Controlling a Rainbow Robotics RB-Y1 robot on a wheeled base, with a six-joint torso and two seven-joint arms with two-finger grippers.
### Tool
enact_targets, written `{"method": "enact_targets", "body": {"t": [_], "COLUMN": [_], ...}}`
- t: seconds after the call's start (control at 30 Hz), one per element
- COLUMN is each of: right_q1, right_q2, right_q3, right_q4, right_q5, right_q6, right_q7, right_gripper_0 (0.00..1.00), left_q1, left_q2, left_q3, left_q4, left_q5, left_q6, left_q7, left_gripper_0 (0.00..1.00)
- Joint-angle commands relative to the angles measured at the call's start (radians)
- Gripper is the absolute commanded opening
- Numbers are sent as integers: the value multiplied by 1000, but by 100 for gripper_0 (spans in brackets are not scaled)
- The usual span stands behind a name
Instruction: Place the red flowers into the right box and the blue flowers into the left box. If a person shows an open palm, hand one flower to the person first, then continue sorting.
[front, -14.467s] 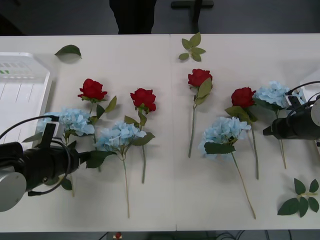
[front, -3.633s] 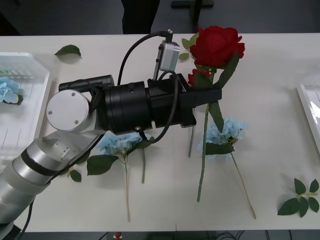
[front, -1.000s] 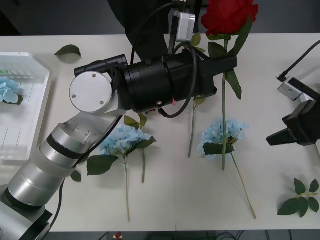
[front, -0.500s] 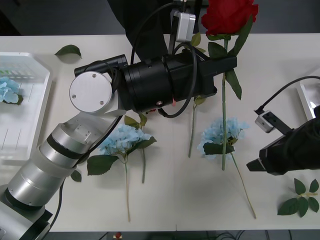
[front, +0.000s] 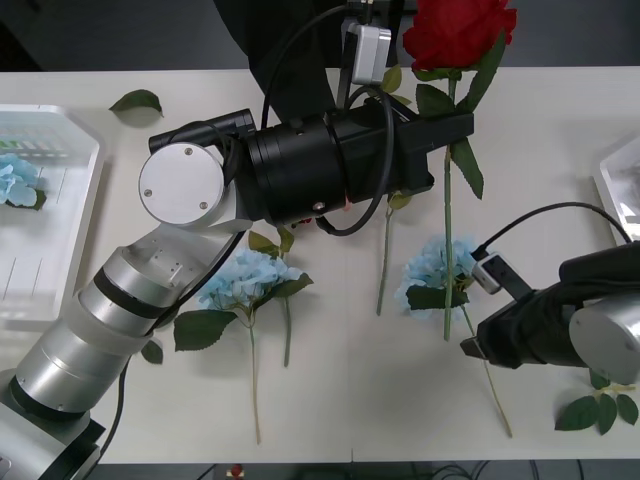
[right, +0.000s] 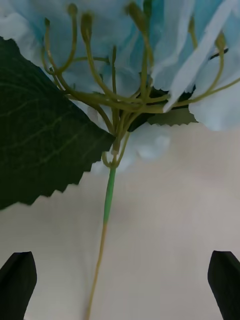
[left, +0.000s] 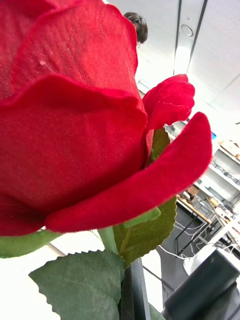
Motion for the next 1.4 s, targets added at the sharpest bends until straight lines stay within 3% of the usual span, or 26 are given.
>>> {"method": "enact_targets", "body": {"t": [0.03,0.43,0.53,0.7,0.73,0.83,0.93,1.4], "right_q1": [-7,-5,-4,-4,-2,-2,-4,-4], "right_q2": [32,52,52,52,51,52,51,45], "right_q3": [17,37,37,37,37,37,39,23], "right_q4": [29,114,121,134,140,157,174,175], "right_q5": [22,37,42,47,47,48,51,42], "right_q6": [-53,-103,-105,-109,-114,-131,-149,-164], "right_q7": [-53,-46,-44,-44,-44,-40,-36,-30], "right_gripper_0": [100,100,94,48,28,10,1,0], "left_q1": [-24,-22,-22,-21,-21,-21,-17,-16], "left_q2": [0,0,-1,-1,0,0,-1,0], "left_q3": [14,13,13,14,14,13,13,13], "left_q4": [-20,-20,-20,-20,-20,-20,-22,-20], "left_q5": [7,7,7,7,7,7,8,7], "left_q6": [-8,-8,-8,-8,-8,-6,-6,-3], "left_q7": [-5,-5,-7,-8,-8,-10,-11,-16], "left_gripper_0": [0,0,0,0,0,0,0,0]}}
